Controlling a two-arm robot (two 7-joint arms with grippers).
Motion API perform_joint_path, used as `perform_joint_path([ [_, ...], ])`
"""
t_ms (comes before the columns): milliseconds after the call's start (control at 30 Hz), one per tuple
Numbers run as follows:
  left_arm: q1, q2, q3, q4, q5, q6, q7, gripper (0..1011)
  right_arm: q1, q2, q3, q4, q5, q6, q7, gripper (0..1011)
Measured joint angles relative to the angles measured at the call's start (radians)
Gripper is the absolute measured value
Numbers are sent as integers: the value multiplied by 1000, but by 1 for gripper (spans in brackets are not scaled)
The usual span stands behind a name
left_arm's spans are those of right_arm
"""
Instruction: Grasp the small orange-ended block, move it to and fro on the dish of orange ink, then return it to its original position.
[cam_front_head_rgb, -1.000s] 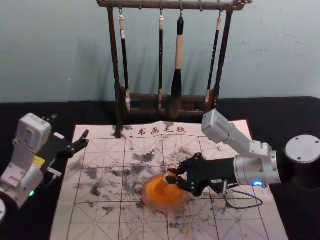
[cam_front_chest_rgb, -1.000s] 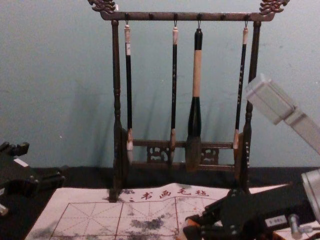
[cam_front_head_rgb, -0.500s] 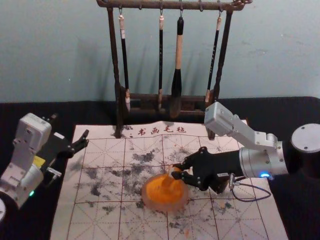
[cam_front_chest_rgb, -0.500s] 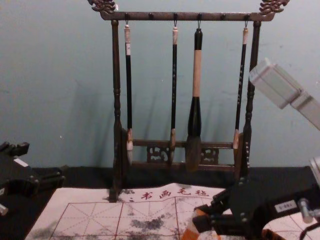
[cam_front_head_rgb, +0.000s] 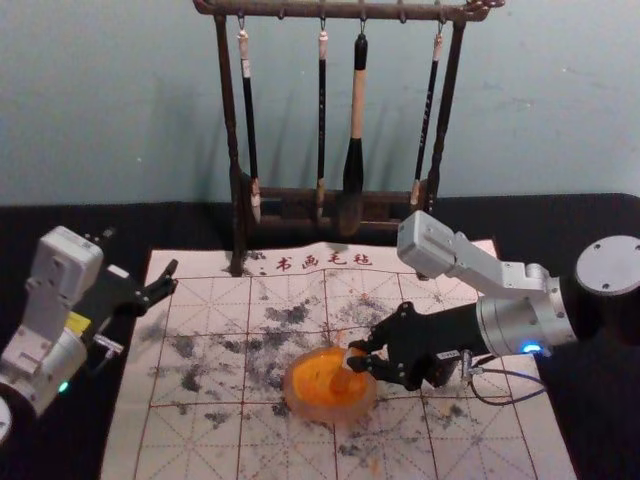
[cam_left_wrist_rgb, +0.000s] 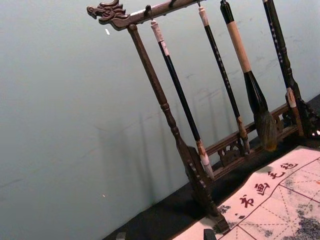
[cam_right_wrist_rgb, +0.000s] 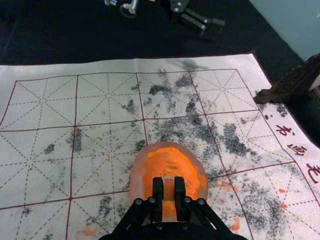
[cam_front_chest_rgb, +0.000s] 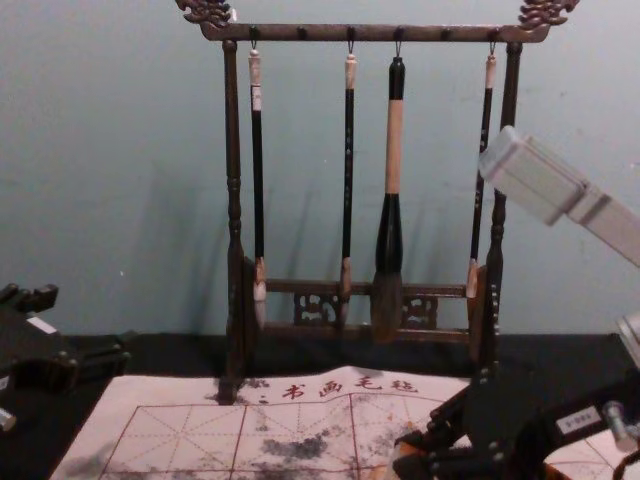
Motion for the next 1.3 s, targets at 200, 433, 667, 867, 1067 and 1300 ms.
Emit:
perform_joint_path([
  [200,0,0,0,0,0,0,0,1001,9,-4,-11,6,-3,6,4,119],
  [433,0,0,0,0,0,0,0,1001,19,-10,-21,15,-7,11,6,119],
  [667,0,0,0,0,0,0,0,1001,29,-14,-27,24,-12,18,5,119],
  [867,0,0,0,0,0,0,0,1001,32,-18,-23,28,-13,21,-7,119],
  [1067,0,0,0,0,0,0,0,1001,32,-16,-15,28,-13,23,-20,119],
  [1300,0,0,0,0,0,0,0,1001,32,-6,-14,22,-17,31,-22,119],
])
